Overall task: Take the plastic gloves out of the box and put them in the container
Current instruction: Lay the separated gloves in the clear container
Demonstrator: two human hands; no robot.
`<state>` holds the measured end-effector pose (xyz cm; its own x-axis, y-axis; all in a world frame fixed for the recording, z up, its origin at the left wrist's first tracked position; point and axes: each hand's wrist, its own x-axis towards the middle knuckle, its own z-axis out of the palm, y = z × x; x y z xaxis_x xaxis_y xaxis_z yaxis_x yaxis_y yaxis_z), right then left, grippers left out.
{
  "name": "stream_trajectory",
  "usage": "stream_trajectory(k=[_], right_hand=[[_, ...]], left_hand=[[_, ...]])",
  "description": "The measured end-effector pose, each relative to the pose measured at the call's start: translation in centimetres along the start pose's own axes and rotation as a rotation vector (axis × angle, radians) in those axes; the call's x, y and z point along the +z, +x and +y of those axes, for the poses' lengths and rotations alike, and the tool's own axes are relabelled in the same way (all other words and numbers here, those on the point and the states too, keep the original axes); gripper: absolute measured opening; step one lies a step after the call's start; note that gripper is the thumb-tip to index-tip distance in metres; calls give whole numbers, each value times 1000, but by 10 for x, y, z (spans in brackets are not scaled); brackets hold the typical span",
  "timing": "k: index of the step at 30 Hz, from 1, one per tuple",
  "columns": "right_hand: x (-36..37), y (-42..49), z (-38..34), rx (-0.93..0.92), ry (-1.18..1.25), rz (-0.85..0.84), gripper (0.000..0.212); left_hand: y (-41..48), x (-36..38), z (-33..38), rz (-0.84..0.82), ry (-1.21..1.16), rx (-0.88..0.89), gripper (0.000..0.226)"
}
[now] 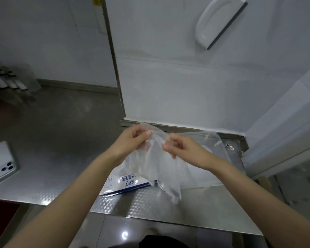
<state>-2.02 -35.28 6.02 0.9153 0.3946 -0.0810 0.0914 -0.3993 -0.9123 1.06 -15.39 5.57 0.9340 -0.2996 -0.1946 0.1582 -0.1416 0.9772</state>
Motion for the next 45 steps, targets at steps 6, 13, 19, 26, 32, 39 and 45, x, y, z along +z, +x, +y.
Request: stream_trajectory(k=[6,13,19,26,32,39,45], right_hand=[[-35,-12,32,255,-6,117,19],[-40,-22,54,411,674,418,25],[-11,-25,68,435,571,277,26],[-60,-25,58,325,451,815,13],[-55,-37,84,406,-62,716,22],[-36,-25,119,541,-735,305,30],[-37,-16,126,666,-836,135,33]], left_hand=[[13,1,0,133,220,-16,17],[23,22,-6,273,109,-70,13],[31,49,-12,335,65,-55,17],[41,82,-10,492,-7,189,16],[45,88,-30,407,388,148,6],[44,88,-43,208,997,29,39],[37,99,-42,140,1181,117,44]])
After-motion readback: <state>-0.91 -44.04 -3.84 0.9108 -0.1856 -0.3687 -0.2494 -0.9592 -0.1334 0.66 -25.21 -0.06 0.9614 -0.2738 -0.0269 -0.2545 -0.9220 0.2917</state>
